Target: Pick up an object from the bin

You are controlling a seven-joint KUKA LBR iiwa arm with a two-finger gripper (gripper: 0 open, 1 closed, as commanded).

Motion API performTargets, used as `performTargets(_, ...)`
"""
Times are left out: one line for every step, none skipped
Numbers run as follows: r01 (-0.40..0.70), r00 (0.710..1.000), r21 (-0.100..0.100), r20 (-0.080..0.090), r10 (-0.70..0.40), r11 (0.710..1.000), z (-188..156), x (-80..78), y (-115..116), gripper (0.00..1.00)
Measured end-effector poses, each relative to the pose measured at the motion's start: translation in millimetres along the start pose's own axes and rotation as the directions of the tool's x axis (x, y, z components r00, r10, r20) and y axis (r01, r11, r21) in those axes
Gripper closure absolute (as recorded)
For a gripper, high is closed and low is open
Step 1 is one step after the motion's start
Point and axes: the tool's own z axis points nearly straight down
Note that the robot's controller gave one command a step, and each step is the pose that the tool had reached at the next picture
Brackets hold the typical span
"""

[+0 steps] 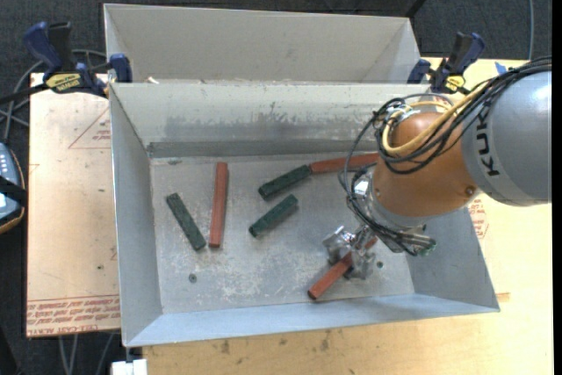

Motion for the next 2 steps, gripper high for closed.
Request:
performTargets(0.602, 0.798, 0.0, 0.001, -0.602, 0.798, 0.0, -53.5, -10.7, 1.0)
performTargets(0.601, 0.799, -0.001, 0.001, -0.601, 0.799, 0.5, -52.9, -10.7, 0.0)
